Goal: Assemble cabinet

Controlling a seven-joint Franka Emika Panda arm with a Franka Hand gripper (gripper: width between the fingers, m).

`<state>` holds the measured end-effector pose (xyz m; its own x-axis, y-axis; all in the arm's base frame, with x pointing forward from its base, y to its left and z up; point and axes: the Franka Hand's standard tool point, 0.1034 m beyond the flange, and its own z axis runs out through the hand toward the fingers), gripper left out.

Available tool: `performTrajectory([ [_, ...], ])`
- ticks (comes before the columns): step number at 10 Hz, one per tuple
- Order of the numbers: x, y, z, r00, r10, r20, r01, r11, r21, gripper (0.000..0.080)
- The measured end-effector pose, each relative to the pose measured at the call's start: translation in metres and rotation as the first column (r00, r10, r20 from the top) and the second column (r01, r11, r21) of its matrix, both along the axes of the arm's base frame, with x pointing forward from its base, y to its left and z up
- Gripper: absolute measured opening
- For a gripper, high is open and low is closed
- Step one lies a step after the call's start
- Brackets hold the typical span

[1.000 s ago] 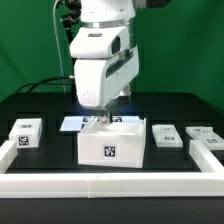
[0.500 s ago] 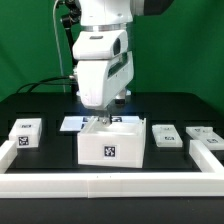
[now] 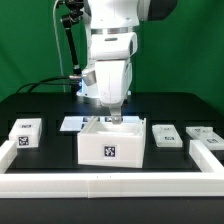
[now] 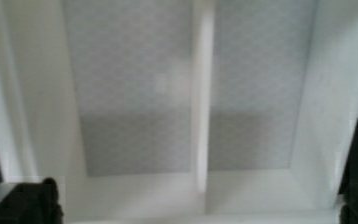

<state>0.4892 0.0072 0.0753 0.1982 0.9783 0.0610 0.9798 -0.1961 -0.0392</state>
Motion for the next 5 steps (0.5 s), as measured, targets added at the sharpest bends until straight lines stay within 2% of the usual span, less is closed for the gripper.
performTrajectory([
  [4, -0.001, -0.002, -0.002, 1.0, -0.004, -0.003, 0.004, 1.0, 0.0, 0.0798],
  [5, -0.01, 0.0, -0.006, 1.0, -0.005, -0.007, 0.005, 1.0, -0.001, 0.0798],
])
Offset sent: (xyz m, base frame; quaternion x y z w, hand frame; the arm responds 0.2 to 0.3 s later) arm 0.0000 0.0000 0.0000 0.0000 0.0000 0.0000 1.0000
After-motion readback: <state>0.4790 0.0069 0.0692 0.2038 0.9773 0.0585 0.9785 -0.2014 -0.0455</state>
